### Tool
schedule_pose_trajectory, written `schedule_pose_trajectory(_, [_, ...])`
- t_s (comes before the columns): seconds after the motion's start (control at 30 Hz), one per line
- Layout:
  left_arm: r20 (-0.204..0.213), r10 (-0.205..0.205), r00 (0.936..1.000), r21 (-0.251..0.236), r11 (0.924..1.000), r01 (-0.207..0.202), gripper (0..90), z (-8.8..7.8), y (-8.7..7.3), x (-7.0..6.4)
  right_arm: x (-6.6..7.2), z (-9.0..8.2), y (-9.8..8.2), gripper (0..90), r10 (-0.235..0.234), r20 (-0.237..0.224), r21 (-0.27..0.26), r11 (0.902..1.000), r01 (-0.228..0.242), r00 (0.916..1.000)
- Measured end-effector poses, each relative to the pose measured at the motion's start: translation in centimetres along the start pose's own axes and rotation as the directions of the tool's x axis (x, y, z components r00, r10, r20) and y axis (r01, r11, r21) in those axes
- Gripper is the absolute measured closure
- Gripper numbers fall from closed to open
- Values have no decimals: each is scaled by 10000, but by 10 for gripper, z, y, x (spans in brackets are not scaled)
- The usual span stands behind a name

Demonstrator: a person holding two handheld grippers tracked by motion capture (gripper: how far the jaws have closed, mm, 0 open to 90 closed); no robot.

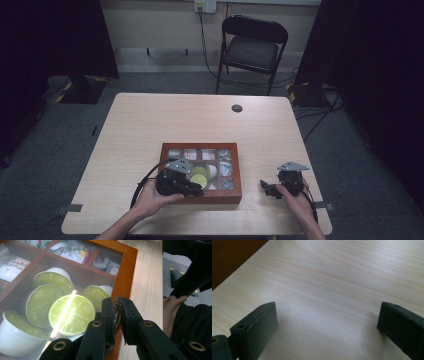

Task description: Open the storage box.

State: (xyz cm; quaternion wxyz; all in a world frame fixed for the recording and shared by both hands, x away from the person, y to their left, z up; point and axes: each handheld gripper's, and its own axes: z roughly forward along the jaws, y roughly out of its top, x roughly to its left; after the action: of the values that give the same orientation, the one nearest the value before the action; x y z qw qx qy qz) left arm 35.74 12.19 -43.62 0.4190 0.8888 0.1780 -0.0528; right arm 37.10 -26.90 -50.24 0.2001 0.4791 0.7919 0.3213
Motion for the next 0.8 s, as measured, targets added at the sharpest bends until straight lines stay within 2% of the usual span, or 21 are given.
schedule_pose_trajectory(0.23, [127,-104,9999,37,9999,104,816,-4,3,1,0,0,0,21,0,-2,-1,10000,0,10000])
schedule_pose_trajectory(0.43, [183,-253,9995,-172,9995,256,816,-9,8,2,0,0,0,21,1,-2,0,10000,-1,10000])
schedule_pose_trajectory(0.53, [220,-255,9994,-44,9997,256,815,-10,9,2,0,0,0,21,0,-2,1,10000,0,10000])
schedule_pose_trajectory(0.6, [290,-352,9990,-172,9992,357,815,-12,9,3,0,0,0,21,0,-2,-1,10000,0,10000])
schedule_pose_trajectory(0.8, [331,-337,9989,-163,9993,343,815,-17,17,4,0,0,0,21,1,-2,0,10000,-1,10000])
